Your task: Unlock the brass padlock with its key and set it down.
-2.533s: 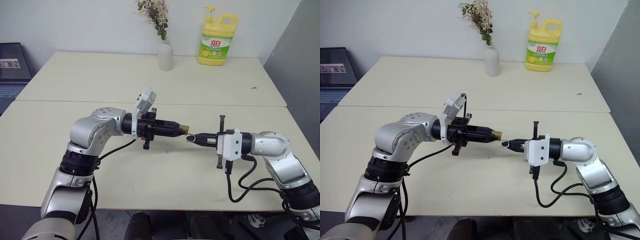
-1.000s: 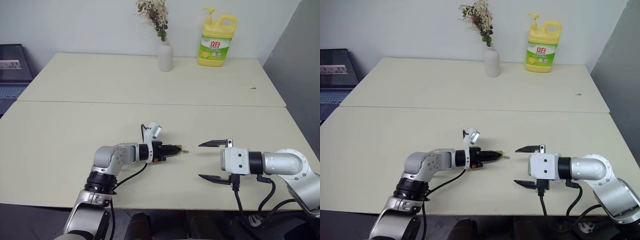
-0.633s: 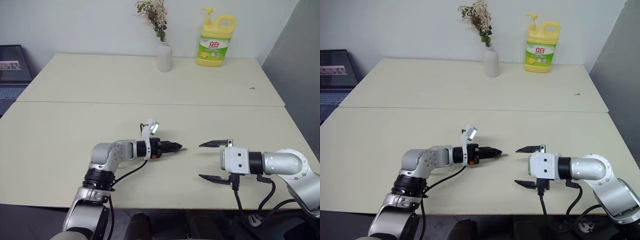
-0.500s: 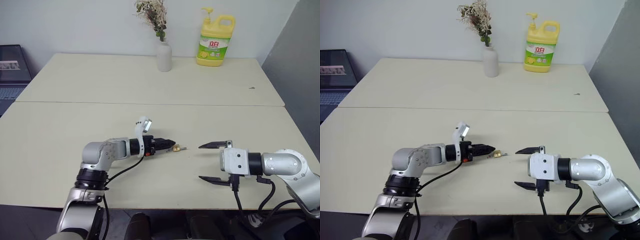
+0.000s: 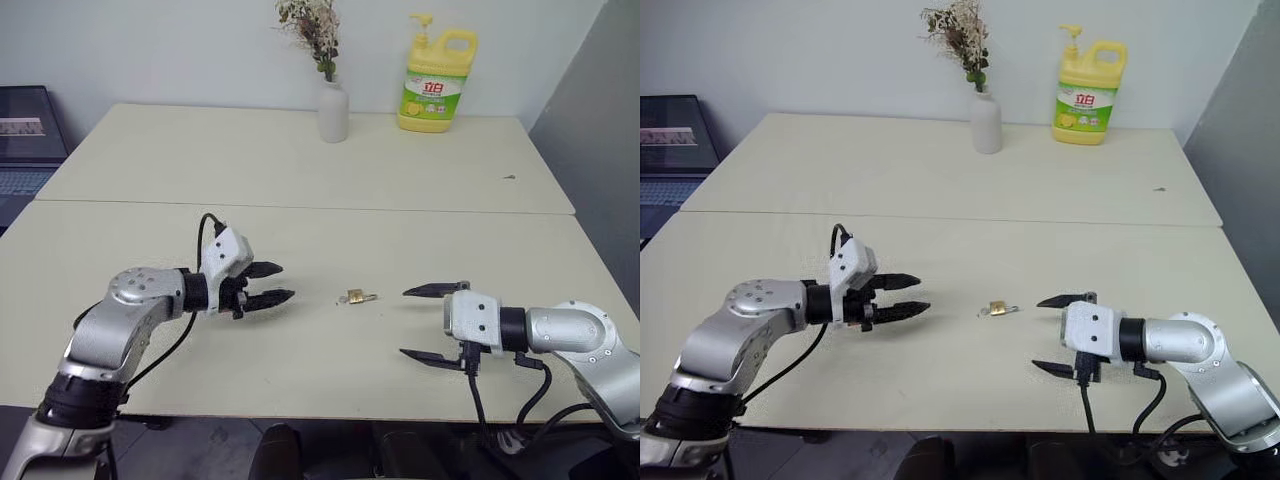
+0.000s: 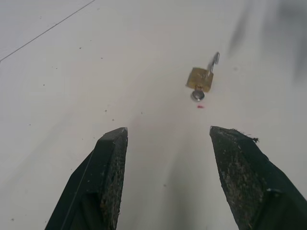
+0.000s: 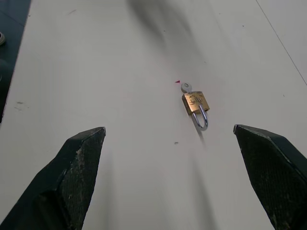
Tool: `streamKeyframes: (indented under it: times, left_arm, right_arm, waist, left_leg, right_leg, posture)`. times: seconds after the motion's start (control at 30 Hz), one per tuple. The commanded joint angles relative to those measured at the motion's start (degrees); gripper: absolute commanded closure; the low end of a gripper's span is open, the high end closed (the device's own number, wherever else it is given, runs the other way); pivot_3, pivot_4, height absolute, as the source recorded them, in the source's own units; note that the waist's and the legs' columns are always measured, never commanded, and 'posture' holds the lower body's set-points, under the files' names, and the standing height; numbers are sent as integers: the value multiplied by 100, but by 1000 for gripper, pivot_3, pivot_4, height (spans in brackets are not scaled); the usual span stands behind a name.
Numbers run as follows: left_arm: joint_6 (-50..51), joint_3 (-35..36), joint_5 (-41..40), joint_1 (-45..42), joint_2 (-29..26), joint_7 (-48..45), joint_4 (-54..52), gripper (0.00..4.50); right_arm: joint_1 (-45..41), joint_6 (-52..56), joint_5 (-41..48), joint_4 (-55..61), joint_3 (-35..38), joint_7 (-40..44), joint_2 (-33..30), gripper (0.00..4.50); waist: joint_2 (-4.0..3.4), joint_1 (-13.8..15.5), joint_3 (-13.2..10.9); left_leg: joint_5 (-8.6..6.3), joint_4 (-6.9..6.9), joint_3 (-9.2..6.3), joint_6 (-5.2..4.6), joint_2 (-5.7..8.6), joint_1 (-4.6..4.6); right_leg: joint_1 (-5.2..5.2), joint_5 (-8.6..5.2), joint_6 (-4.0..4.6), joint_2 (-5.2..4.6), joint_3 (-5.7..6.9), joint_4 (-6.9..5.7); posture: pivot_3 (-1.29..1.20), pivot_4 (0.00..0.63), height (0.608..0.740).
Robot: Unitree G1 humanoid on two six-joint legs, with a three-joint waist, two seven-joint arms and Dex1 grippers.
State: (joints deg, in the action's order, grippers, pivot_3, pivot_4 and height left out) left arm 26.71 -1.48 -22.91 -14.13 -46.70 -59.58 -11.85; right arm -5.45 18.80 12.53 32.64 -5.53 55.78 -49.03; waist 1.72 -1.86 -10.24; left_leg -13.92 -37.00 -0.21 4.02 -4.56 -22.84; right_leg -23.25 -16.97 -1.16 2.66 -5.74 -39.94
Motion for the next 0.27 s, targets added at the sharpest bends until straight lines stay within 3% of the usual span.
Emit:
streamKeyframes:
  times: [0.03,0.27]
  left_arm:
    - [-481,219,96,240,-140,-100,-408,1630]
    - [-358,501,-275,674,-19,-67,-758,1630]
  right_arm:
    - [65,-57,79,-84,260,-30,-30,0]
    - [26,-287,45,-431,238,109,-22,0]
  waist:
    - [0,0,0]
    - [0,-2,-1]
  left_leg:
    - [0,0,0,0,-2,0]
    - [0,0,3,-1,-2,1]
  right_leg:
    - [-2,0,0,1,1,0]
    - [-2,0,0,1,1,-2]
  posture:
    - [0,150,740]
    - [0,150,740]
